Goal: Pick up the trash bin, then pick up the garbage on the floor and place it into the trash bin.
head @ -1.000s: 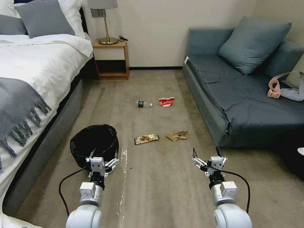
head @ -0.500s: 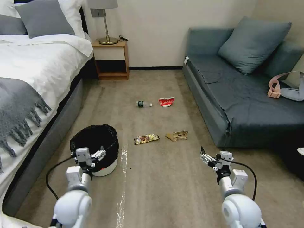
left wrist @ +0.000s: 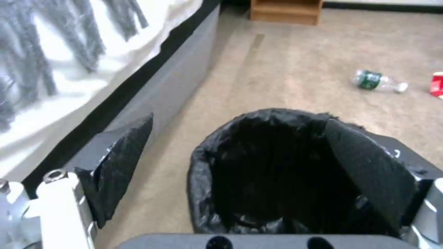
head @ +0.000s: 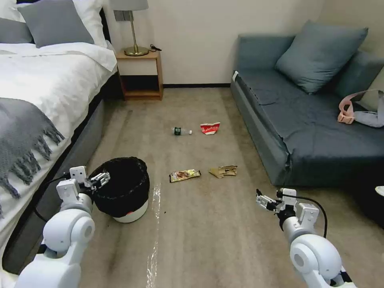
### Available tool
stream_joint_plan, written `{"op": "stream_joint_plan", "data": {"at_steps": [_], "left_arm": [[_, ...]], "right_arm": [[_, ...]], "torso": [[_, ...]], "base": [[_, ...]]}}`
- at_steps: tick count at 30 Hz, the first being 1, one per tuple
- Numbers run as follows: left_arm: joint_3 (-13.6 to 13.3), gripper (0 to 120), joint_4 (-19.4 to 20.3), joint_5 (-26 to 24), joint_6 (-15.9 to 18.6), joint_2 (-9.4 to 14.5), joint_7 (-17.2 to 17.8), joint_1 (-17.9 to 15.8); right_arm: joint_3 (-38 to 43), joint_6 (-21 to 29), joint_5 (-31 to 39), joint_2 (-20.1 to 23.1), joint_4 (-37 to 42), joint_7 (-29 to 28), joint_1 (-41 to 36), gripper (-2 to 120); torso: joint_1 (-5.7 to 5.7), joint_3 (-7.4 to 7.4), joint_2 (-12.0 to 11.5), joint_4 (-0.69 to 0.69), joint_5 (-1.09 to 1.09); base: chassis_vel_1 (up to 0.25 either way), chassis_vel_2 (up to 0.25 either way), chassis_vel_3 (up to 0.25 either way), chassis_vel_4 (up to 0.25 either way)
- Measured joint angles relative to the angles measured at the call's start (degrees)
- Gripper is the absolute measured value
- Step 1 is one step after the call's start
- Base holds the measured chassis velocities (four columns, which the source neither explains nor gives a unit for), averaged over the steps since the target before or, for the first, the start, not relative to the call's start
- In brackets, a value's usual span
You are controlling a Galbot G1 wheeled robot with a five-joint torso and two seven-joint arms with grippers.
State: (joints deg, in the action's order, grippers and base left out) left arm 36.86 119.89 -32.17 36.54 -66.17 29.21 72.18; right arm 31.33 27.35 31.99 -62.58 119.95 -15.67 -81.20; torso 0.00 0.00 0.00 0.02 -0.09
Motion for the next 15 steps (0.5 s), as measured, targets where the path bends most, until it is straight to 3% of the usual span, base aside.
{"op": "stream_joint_plan", "data": {"at_steps": [2, 3, 6, 8, 15], "left_arm": [[0.1, 100, 0.1, -0.2, 0.5, 0.1, 0.4, -0.1], [0.2, 100, 0.2, -0.3, 1.2, 0.2, 1.0, -0.4], [0.3, 100, -0.2, -0.8, 2.7, 0.4, 2.6, -1.3], [0.3, 100, -1.4, -2.9, 4.5, 1.0, 4.6, -2.9], [-1.0, 100, -4.8, -10.1, 6.0, 3.8, 8.9, -5.4]], "right_arm": [[0.2, -0.3, -0.1, 0.3, -0.3, 0.4, 0.0, 100], [0.4, -0.6, -0.2, 0.5, -0.6, 0.7, -0.1, 100], [0.9, -1.2, -0.3, 0.6, -1.0, 1.1, -0.2, 100], [1.0, -1.7, -0.4, 0.5, -1.4, 1.3, -0.4, 100], [1.5, -2.9, -1.0, 0.5, -2.4, 1.9, -0.9, 100]], "torso": [[0.00, 0.00, 0.0, -0.01, 0.02], [0.00, 0.00, 0.0, -0.01, 0.14], [0.00, 0.00, 0.0, -0.02, 0.06], [0.00, 0.00, 0.0, -0.02, 0.11], [0.00, 0.00, 0.0, -0.02, 0.10]], "base": [[0.000, 0.000, 0.000, 0.000], [0.000, 0.000, 0.000, 0.000], [0.000, 0.000, 0.000, 0.000], [0.000, 0.000, 0.000, 0.000], [0.000, 0.000, 0.000, 0.000]]}}
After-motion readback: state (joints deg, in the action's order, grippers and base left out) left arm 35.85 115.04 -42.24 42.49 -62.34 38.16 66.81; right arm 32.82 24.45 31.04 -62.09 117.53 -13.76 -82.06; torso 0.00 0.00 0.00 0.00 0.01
